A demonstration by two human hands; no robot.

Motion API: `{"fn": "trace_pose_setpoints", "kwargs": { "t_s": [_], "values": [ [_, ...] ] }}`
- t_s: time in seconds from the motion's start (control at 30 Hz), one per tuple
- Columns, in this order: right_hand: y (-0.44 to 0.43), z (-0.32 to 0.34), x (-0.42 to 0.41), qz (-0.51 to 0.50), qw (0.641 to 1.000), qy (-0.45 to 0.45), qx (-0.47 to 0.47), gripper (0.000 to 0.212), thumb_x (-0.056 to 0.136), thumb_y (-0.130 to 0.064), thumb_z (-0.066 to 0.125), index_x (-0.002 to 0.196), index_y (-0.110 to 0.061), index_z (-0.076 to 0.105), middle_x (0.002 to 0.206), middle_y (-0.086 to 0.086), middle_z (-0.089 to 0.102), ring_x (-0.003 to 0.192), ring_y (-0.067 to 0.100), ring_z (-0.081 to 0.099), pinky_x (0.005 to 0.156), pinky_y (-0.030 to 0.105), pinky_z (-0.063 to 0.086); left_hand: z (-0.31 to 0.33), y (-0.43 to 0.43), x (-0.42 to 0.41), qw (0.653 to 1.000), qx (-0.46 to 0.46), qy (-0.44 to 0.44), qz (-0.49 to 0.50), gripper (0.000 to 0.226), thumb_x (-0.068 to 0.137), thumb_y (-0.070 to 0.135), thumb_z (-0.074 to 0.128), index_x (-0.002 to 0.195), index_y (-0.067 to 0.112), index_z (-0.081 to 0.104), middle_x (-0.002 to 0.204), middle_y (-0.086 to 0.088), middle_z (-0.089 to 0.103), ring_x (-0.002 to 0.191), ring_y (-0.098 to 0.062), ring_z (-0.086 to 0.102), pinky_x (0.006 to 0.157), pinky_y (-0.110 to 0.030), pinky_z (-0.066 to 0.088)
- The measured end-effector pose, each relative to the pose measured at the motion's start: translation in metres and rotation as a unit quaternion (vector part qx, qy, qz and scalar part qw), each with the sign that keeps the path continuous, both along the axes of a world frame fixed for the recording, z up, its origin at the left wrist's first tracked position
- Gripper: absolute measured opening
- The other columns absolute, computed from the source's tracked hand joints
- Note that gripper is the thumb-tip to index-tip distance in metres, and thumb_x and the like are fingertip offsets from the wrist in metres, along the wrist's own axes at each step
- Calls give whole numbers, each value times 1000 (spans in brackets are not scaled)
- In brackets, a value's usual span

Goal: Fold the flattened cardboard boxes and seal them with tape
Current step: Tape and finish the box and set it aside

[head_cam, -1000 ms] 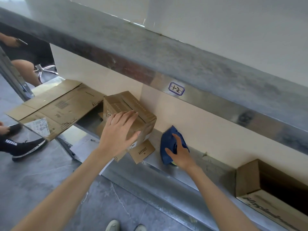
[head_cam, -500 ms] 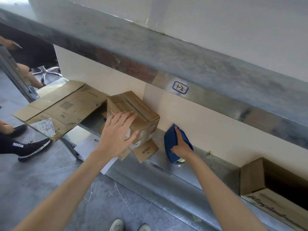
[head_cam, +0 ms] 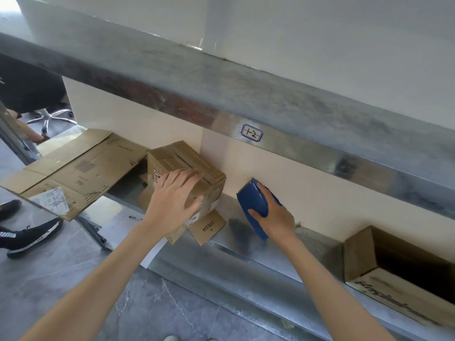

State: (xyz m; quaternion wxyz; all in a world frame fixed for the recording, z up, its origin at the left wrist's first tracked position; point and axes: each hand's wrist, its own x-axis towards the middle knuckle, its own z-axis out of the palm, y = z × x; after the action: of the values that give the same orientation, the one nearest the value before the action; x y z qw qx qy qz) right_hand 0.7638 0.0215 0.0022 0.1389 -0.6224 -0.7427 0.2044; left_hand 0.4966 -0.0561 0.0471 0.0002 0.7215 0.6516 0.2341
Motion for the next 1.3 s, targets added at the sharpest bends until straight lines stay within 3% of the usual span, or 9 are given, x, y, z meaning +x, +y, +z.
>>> {"fn": "trace_pose_setpoints", "kwargs": {
  "t_s": [0.23, 0.43, 0.6, 0.73, 0.83, 0.93, 1.0, 1.17, 1.3],
  "values": [
    [-11, 41, 24, 147, 987, -37, 52, 75, 90, -61, 55, 132, -79, -5, 113, -8, 67, 80, 19, 62, 66, 30, 46, 7, 18, 10, 996, -18, -76, -33, 40, 92, 34, 67, 131, 25, 63, 126, 3, 66, 118, -21, 57, 100, -39, 42],
    [-23, 60, 17, 226, 969, -65, 79, 80, 89, -60, 57, 134, -78, -7, 105, -7, 69, 75, 18, 64, 70, 33, 50, 17, 30, 9, 977, -70, -176, -96, 43, 92, 27, 68, 134, 27, 62, 135, 11, 62, 126, -12, 54, 105, -36, 44],
    [-29, 69, 4, 268, 954, -87, 100, 78, 89, -59, 58, 138, -70, -2, 104, -8, 70, 73, 18, 62, 70, 34, 52, 18, 31, 8, 964, -108, -193, -148, 55, 86, 1, 62, 138, 21, 60, 139, 9, 59, 130, -6, 51, 107, -17, 36],
    [-29, 75, -3, 282, 949, -92, 107, 78, 90, -60, 57, 138, -70, -3, 107, -8, 69, 74, 19, 62, 73, 38, 53, 17, 27, 6, 960, -100, -224, -135, 53, 83, -9, 57, 130, 14, 65, 128, 5, 67, 118, -4, 58, 99, -16, 41],
    [-28, 78, -6, 286, 948, -94, 105, 77, 91, -60, 55, 139, -69, -4, 104, -7, 69, 72, 19, 62, 72, 38, 53, 19, 24, 3, 952, -91, -267, -118, 46, 82, -15, 55, 117, 10, 71, 108, 3, 72, 99, 2, 63, 89, -16, 49],
    [-29, 78, -11, 289, 948, -89, 100, 76, 91, -59, 55, 139, -71, -3, 106, -8, 68, 72, 18, 61, 72, 37, 53, 22, 20, 3, 948, -85, -287, -108, 49, 81, -19, 55, 103, 23, 69, 91, 11, 69, 86, 5, 63, 80, -11, 48],
    [-28, 79, -9, 292, 948, -86, 95, 75, 92, -58, 54, 140, -71, -1, 107, -9, 68, 68, 16, 58, 70, 34, 52, 22, 17, -3, 949, -77, -289, -96, 48, 85, -15, 59, 100, 29, 65, 87, 10, 68, 83, 2, 64, 78, -14, 50],
    [-19, 83, 11, 269, 955, -102, 77, 72, 91, -59, 55, 136, -77, 2, 96, -20, 60, 61, 4, 45, 62, 18, 34, 14, 6, -27, 952, -64, -294, -46, 28, 89, -3, 66, 104, 21, 69, 82, 10, 69, 82, -6, 66, 80, -14, 49],
    [-17, 85, 10, 259, 961, -92, 36, 72, 89, -56, 59, 132, -81, 6, 75, -31, 52, 59, 1, 48, 63, 21, 34, 6, 0, -23, 947, -71, -310, -33, 29, 87, -4, 66, 102, 22, 66, 77, 10, 68, 81, -6, 66, 76, -11, 47]
  ]
}}
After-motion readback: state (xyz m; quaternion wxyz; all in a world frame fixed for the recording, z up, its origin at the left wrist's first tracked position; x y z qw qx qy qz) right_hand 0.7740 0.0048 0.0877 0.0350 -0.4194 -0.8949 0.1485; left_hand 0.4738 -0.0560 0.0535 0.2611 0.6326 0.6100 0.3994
